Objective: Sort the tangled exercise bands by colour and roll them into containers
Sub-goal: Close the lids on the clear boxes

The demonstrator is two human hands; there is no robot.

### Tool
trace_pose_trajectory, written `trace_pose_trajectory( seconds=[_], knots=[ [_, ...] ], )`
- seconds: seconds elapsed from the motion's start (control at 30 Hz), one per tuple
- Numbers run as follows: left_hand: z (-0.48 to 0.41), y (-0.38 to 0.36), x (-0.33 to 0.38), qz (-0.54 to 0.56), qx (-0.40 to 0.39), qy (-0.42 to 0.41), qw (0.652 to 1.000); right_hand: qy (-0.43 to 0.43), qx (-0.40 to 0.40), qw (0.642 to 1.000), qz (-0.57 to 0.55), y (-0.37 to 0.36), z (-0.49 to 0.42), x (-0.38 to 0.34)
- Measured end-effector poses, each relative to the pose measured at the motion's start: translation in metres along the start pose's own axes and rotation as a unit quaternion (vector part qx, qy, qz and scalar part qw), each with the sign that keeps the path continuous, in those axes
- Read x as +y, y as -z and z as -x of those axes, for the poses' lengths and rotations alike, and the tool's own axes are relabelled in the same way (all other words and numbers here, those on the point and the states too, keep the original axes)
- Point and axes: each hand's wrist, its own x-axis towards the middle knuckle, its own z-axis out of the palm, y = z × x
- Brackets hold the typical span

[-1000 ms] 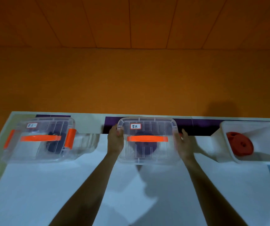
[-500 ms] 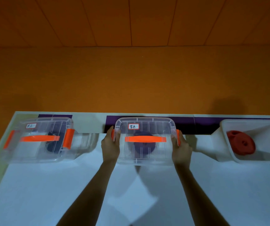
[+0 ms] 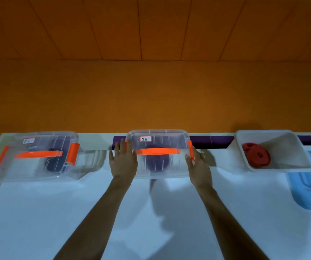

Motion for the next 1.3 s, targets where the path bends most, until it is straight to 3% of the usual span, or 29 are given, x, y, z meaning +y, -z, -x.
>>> trace_pose_trajectory(
  seconds=[0.17,0.4,0.5,0.97,1.13,1.23,1.3],
  knots=[
    [0.055,0.013,0.029,0.021,0.024,-0.145,0.989,-0.017,-0.019,0.995,0.097,0.053,0.072,0.036],
    [0.130,0.036,0.118,0.055,-0.078,-0.229,0.969,-0.065,0.040,0.985,0.156,0.123,0.129,0.116],
    [0.145,0.034,0.159,0.046,-0.119,-0.239,0.963,-0.088,0.057,0.984,0.143,0.143,0.127,0.156],
    [0.175,-0.037,0.377,-0.018,-0.124,-0.249,0.960,-0.183,0.040,0.981,0.041,0.231,0.029,0.381],
    [0.180,-0.055,0.412,-0.061,-0.141,-0.218,0.964,-0.200,0.094,0.975,0.011,0.258,-0.013,0.439],
    [0.185,-0.063,0.416,-0.072,-0.157,-0.190,0.966,-0.192,0.051,0.980,-0.009,0.263,-0.038,0.462],
    [0.188,-0.066,0.416,-0.073,-0.158,-0.179,0.968,-0.235,0.024,0.972,-0.009,0.263,-0.052,0.470]
  ],
)
